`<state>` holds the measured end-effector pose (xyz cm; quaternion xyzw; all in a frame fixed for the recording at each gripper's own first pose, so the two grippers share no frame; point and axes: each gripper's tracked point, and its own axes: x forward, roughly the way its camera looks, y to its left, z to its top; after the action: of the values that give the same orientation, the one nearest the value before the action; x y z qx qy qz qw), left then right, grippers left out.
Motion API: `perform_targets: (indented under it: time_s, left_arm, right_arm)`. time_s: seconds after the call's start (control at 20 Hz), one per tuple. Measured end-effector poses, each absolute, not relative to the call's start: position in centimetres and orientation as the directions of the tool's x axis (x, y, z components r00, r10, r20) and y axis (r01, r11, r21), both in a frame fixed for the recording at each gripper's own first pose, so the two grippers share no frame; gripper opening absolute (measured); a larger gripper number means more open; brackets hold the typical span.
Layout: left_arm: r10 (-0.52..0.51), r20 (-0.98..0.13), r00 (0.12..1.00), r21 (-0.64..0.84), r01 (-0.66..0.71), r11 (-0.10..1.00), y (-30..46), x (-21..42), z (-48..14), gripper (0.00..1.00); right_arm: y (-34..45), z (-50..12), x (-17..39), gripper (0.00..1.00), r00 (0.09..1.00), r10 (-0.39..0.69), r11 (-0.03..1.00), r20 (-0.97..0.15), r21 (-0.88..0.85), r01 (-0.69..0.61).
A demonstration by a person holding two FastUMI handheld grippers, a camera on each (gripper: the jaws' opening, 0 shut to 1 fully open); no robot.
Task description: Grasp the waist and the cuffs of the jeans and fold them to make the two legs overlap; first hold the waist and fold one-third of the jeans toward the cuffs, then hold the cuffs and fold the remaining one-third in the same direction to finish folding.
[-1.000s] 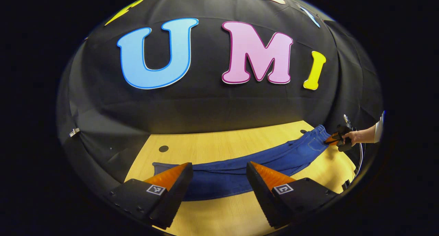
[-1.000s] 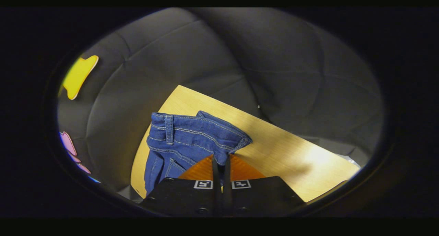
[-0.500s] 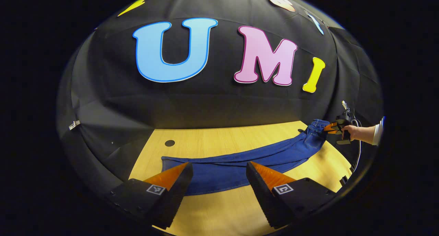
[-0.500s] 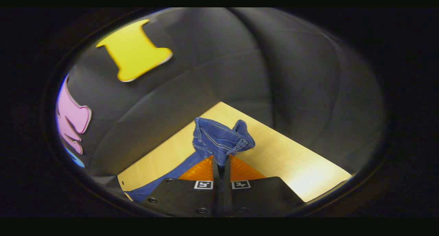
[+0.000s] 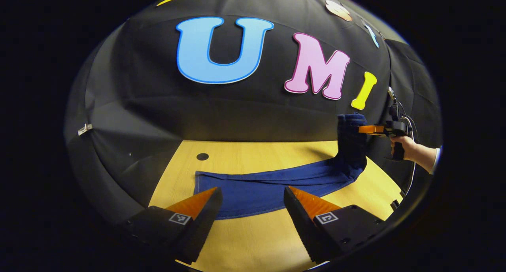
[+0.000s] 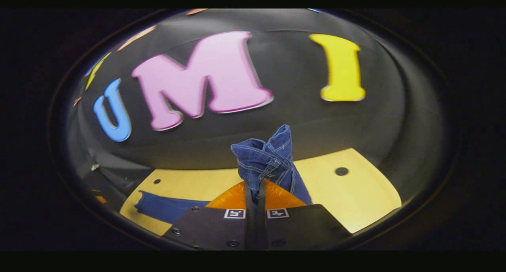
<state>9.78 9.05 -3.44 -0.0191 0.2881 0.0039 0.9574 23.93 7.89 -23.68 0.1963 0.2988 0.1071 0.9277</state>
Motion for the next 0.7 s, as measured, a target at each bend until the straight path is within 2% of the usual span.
perform_targets:
  time_s: [0.05,0.25,0.3,0.35,0.55,0.7]
  left_arm:
    - [-0.002,-0.561,0.828,-0.047,-0.03,0.998,9.6,9.4,-3.8,0.98]
    - [-0.002,-0.589,0.808,-0.097,-0.069,0.993,11.5,8.5,-5.7,0.96]
    - [0.004,-0.6,0.8,-0.106,-0.084,0.991,11.9,8.3,-6.2,0.96]
    - [0.012,-0.608,0.794,-0.112,-0.101,0.989,12.5,7.9,-6.8,0.96]
    - [0.026,-0.635,0.772,-0.159,-0.164,0.974,14.3,7.0,-8.2,0.96]
    - [0.023,-0.667,0.745,-0.198,-0.207,0.958,15.2,7.6,-9.9,0.96]
  right_arm:
    - [10.7,-24.5,23.1,0.0,0.772,0.361,0.891,-0.523,0.437,-0.121]
    - [19.4,-31.5,18.4,0.0,0.61,0.487,0.87,-0.625,0.404,-0.281]
    - [20.3,-32.9,17.3,0.05,0.581,0.5,0.866,-0.642,0.39,-0.314]
    - [19.6,-33.4,17.5,0.0,0.571,0.495,0.869,-0.655,0.364,-0.337]
    - [19.6,-36.6,17.4,0.05,0.526,0.502,0.861,-0.687,0.338,-0.381]
    - [22.7,-35.2,16.1,0.71,0.472,0.621,0.784,-0.626,0.475,-0.4]
